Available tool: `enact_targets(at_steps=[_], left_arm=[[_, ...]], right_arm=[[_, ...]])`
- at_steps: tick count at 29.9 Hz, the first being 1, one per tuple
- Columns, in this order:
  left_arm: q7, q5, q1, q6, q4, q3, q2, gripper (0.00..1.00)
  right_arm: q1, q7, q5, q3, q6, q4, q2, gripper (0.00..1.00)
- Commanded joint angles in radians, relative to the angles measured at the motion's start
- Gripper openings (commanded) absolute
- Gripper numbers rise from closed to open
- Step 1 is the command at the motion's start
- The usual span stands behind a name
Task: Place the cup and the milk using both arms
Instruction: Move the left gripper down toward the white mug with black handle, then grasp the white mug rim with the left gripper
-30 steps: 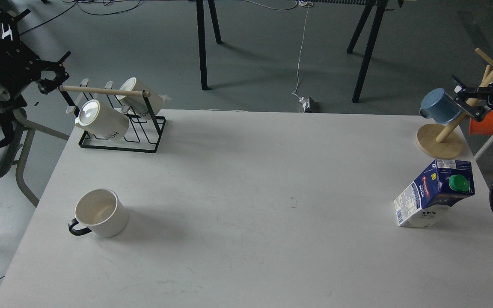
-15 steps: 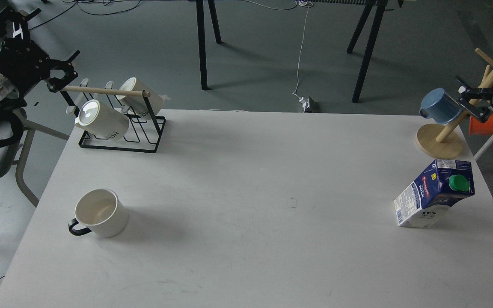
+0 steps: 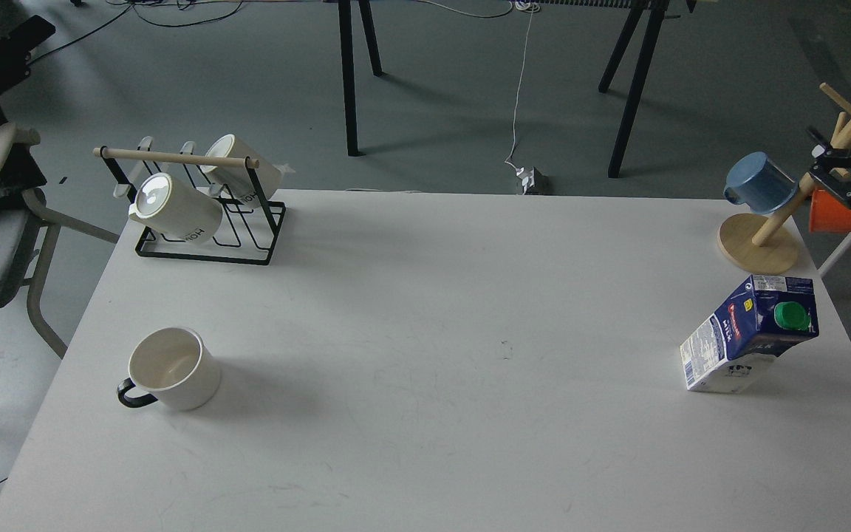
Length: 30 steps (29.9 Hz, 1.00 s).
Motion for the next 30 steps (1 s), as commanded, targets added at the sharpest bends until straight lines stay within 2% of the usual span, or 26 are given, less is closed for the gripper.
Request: enact_targets(at_steps=[1, 6, 12, 15, 21, 24, 30], left_arm=[[-0.06, 0.117, 0.013, 0.0, -0.172, 0.004, 0.112, 1.0], [-0.064, 0.333, 0.016, 0.0, -0.387, 0.045, 0.194, 1.0], [-0.066, 0.59, 0.016, 0.0, -0.482, 0.134, 0.209, 1.0], [-0.066, 0.753, 0.018, 0.0, -0.493, 0.189, 0.201, 1.0], [-0.066, 1.111, 0.016, 0.0, -0.485, 0.416, 0.263, 1.0], [-0.066, 1.126, 0.013, 0.0, -0.484, 0.462, 0.284, 1.0], [-0.066, 1.128, 0.019, 0.0, -0.462, 0.465, 0.269, 1.0]], right_arm=[[0.0, 0.0, 0.0, 0.001, 0.0, -0.004, -0.002, 0.99], [-0.005, 0.0, 0.0, 0.0, 0.0, -0.004, -0.001, 0.99], [-0.022, 0.0, 0.0, 0.001, 0.0, -0.005, -0.001, 0.99], [-0.034, 0.002, 0.0, 0.001, 0.0, -0.008, -0.002, 0.99], [-0.05, 0.002, 0.0, 0.001, 0.0, -0.01, -0.005, 0.99], [-0.051, 0.002, 0.0, 0.001, 0.0, -0.008, -0.005, 0.99], [-0.051, 0.002, 0.0, 0.001, 0.0, -0.002, 0.002, 0.99]])
